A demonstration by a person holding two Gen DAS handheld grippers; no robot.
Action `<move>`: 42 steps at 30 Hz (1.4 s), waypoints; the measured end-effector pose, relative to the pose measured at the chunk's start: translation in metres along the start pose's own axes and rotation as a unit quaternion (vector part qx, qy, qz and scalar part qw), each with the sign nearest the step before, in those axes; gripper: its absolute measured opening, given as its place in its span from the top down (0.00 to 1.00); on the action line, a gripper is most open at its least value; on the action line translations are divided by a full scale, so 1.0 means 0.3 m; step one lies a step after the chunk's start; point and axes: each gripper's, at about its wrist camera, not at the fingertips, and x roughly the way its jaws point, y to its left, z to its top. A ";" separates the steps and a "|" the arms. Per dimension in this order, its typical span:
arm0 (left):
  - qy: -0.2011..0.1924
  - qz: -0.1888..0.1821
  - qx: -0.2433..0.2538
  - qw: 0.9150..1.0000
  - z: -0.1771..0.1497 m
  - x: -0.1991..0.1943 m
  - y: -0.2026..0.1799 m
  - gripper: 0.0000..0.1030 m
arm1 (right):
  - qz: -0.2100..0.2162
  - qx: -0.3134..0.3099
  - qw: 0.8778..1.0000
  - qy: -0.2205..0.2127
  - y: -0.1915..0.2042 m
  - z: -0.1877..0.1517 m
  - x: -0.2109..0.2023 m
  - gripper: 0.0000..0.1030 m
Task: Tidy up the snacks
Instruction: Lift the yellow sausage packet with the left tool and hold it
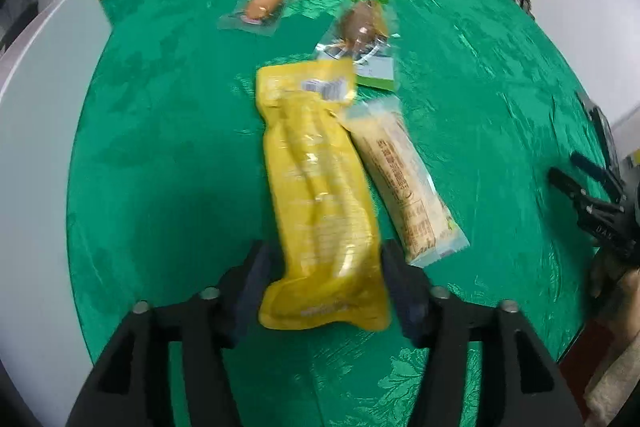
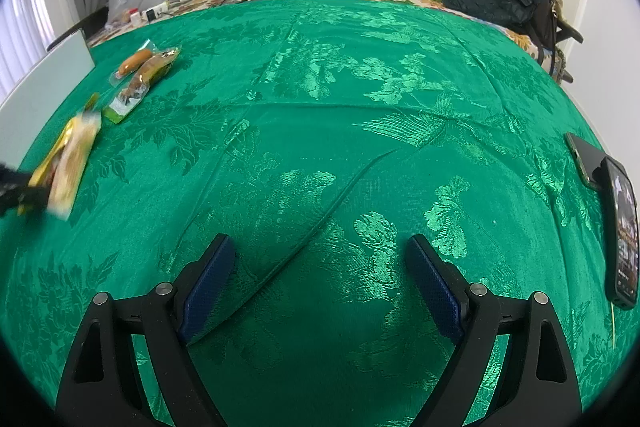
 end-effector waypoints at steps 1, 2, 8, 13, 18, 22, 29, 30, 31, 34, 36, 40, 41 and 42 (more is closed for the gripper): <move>-0.003 0.006 -0.006 1.000 0.007 -0.001 0.009 0.29 | 0.000 0.000 1.000 0.000 0.002 0.000 0.000 0.12; -0.006 0.010 -0.013 1.000 0.019 0.002 0.016 0.28 | 0.000 0.000 1.000 0.000 0.003 0.000 0.000 0.12; -0.013 0.049 -0.003 0.999 0.086 0.069 -0.001 0.23 | 0.000 0.000 1.000 0.000 0.002 0.001 0.000 0.12; -0.035 0.063 -0.018 0.997 0.068 0.044 0.024 0.56 | 0.000 0.000 1.000 0.000 0.000 0.001 0.000 0.12; -0.026 0.051 -0.079 0.995 -0.084 -0.032 0.107 0.56 | 0.000 0.000 1.000 0.000 0.000 0.001 0.001 0.12; -0.036 0.048 -0.077 0.995 -0.175 -0.063 0.110 0.55 | 0.000 0.000 1.000 0.000 0.000 0.002 0.001 0.12; -0.049 0.073 -0.062 0.994 -0.120 -0.014 0.110 0.21 | 0.000 0.000 1.000 0.000 0.000 0.002 0.002 0.12; -0.052 0.084 -0.058 0.993 -0.109 -0.002 0.106 0.16 | 0.000 0.000 1.000 0.000 0.000 0.003 0.002 0.12; -0.059 0.088 -0.054 0.993 -0.105 0.004 0.108 0.10 | 0.001 0.000 1.000 0.000 0.000 0.003 0.002 0.12; -0.081 0.090 -0.058 0.991 -0.117 0.018 0.125 0.00 | 0.000 0.001 1.000 0.000 -0.006 0.001 0.002 0.12; -0.105 0.090 -0.051 0.989 -0.143 0.015 0.129 0.00 | 0.000 0.001 1.000 0.000 -0.006 0.002 0.003 0.12; -0.133 0.090 -0.045 0.986 -0.178 0.015 0.130 0.00 | 0.000 0.001 1.000 0.000 -0.008 0.002 0.003 0.12; -0.133 0.090 -0.045 0.986 -0.182 0.017 0.132 0.00 | 0.000 0.001 1.000 0.000 -0.007 0.003 0.004 0.12; -0.134 0.089 -0.045 0.986 -0.181 0.017 0.137 0.00 | -0.001 0.001 1.000 0.000 -0.010 0.001 0.003 0.12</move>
